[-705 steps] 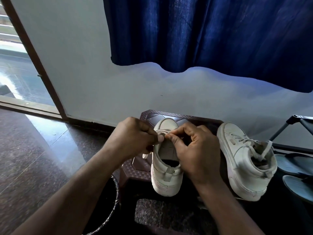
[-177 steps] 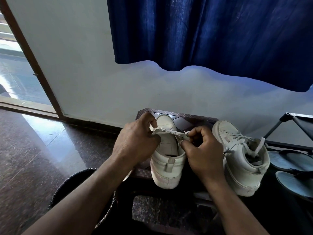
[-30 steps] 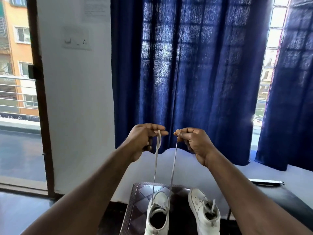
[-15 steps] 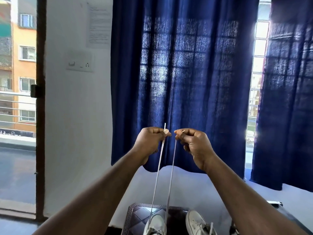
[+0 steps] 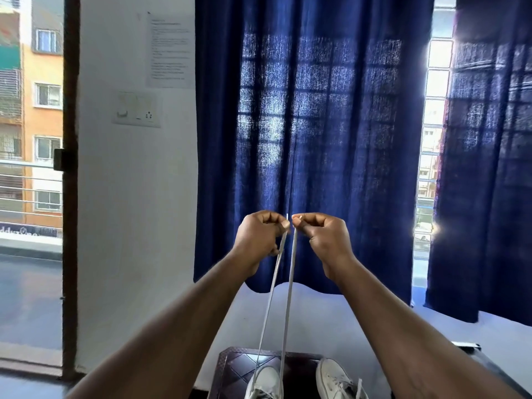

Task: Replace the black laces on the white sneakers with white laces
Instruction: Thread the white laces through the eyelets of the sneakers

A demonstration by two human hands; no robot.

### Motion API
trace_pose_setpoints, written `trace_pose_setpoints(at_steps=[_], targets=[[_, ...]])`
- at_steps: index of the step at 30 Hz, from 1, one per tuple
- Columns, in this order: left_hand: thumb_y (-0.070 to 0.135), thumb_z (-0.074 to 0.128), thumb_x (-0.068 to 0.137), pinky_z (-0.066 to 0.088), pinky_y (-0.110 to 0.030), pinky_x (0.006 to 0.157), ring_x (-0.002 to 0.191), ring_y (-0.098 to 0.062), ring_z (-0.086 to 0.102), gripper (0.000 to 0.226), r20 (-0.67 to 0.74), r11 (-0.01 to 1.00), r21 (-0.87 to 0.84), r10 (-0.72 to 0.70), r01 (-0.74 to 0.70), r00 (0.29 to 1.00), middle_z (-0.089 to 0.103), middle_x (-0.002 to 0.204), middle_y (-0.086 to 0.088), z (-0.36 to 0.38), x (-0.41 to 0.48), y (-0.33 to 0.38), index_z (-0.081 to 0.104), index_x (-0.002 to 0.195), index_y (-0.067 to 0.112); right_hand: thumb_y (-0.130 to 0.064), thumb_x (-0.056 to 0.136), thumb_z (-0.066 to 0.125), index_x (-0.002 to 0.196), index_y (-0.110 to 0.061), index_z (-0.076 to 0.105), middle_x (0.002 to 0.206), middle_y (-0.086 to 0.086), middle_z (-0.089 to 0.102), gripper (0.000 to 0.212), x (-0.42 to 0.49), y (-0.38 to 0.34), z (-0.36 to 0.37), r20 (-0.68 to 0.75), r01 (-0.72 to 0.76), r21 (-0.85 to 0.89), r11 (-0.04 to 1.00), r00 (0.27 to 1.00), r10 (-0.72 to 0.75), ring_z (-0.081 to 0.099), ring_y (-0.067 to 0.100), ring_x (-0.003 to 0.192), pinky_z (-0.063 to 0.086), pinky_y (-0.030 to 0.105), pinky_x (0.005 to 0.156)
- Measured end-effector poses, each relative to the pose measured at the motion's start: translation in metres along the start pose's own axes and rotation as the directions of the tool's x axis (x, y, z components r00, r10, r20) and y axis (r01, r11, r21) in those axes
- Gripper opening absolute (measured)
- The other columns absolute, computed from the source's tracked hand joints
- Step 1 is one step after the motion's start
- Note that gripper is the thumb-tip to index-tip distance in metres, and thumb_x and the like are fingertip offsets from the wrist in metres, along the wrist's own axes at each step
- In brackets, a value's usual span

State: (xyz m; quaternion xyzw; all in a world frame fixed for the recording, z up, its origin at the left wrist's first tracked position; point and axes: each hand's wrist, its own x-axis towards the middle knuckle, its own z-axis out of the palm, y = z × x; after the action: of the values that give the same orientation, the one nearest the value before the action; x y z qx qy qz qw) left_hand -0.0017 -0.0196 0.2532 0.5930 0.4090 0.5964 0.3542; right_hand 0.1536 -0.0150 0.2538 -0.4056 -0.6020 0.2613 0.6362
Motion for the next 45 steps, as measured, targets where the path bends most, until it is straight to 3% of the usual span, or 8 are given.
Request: trace_pose_setpoints(at_steps=[7,14,21,28,36,41,43,45], targets=[[0.019,0.075,0.095,0.058,-0.032,0.06,0.048,-0.016,0.05,0.005,0.007,1.0,-0.016,0.0,0.0,1.0,0.07,0.08,-0.003,-0.002,0.003,0.001,0.075,0.094,0.013,-0.014,0.09,0.078,0.099,-0.012,0.083,0.091,-0.006,0.081,0.01,0.0,-0.005,0.001,0.011,-0.108,0.117,0.987,0.994,0.107,0.07,-0.007,0.073,0.046,0.017,0.071],[0.021,0.077,0.094,0.06,-0.033,0.061,0.048,-0.016,0.05,0.007,-0.018,1.0,0.005,0.017,-0.017,1.0,0.072,0.083,-0.004,-0.005,0.002,0.003,0.076,0.089,0.016,-0.008,0.091,0.075,0.102,-0.004,0.08,0.085,-0.005,0.078,0.013,0.001,-0.01,0.007,0.045,-0.101,0.139,0.985,0.994,0.095,0.064,-0.01,0.06,0.046,0.008,0.057],[0.02,0.077,0.093,0.059,-0.03,0.058,0.05,-0.013,0.052,0.006,-0.029,0.998,0.053,0.033,-0.031,0.999,0.077,0.092,-0.004,-0.006,0.004,0.002,0.077,0.087,0.019,-0.012,0.09,0.077,0.102,-0.007,0.081,0.082,-0.009,0.078,0.013,0.0,-0.013,0.01,0.063,-0.129,0.159,0.979,0.991,0.12,0.065,-0.01,0.061,0.044,0.015,0.069],[0.019,0.078,0.093,0.055,-0.026,0.056,0.048,0.004,0.059,0.004,-0.02,0.996,0.066,0.062,-0.061,0.998,0.078,0.09,0.001,-0.003,0.006,0.002,0.077,0.09,0.017,-0.01,0.092,0.075,0.103,-0.007,0.081,0.081,-0.007,0.077,0.013,0.002,-0.015,0.008,0.056,-0.126,0.141,0.982,0.991,0.119,0.063,-0.008,0.059,0.044,0.014,0.062],[0.02,0.082,0.09,0.053,-0.025,0.052,0.054,0.0,0.063,0.006,-0.031,0.996,0.069,0.057,-0.055,0.998,0.078,0.086,0.0,-0.002,0.007,-0.001,0.078,0.09,0.015,-0.011,0.093,0.073,0.108,-0.007,0.08,0.094,-0.001,0.08,0.016,0.001,-0.014,0.008,0.112,-0.118,0.144,0.983,0.988,0.102,0.069,-0.007,0.07,0.048,0.007,0.055],[0.029,0.072,0.098,0.051,-0.027,0.049,0.046,-0.011,0.046,0.017,0.105,0.997,0.076,0.005,-0.013,0.995,0.077,0.099,-0.016,-0.002,-0.004,-0.009,0.078,0.098,0.013,-0.008,0.091,0.075,0.101,-0.005,0.08,0.085,0.01,0.077,0.012,-0.002,-0.012,0.009,0.082,-0.104,0.18,0.978,0.993,0.09,0.068,0.001,0.064,0.047,0.009,0.052],[0.024,0.064,0.103,0.048,-0.029,0.052,0.047,-0.011,0.045,0.017,0.186,0.997,0.072,-0.043,0.03,0.982,0.079,0.095,-0.008,0.0,-0.01,-0.017,0.077,0.099,0.014,-0.009,0.089,0.077,0.096,-0.009,0.081,0.083,0.007,0.078,0.008,-0.001,-0.008,0.008,0.048,-0.1,0.181,0.978,0.995,0.093,0.067,0.002,0.066,0.049,0.012,0.06],[0.02,0.058,0.106,0.047,-0.029,0.054,0.05,-0.012,0.046,0.02,0.224,0.996,0.057,-0.085,0.074,0.971,0.08,0.093,-0.003,0.0,-0.017,-0.028,0.076,0.099,0.015,-0.009,0.088,0.079,0.094,-0.013,0.082,0.088,0.0,0.08,0.007,0.0,-0.004,0.006,0.008,-0.094,0.188,0.978,0.996,0.094,0.069,0.0,0.075,0.051,0.018,0.077]])
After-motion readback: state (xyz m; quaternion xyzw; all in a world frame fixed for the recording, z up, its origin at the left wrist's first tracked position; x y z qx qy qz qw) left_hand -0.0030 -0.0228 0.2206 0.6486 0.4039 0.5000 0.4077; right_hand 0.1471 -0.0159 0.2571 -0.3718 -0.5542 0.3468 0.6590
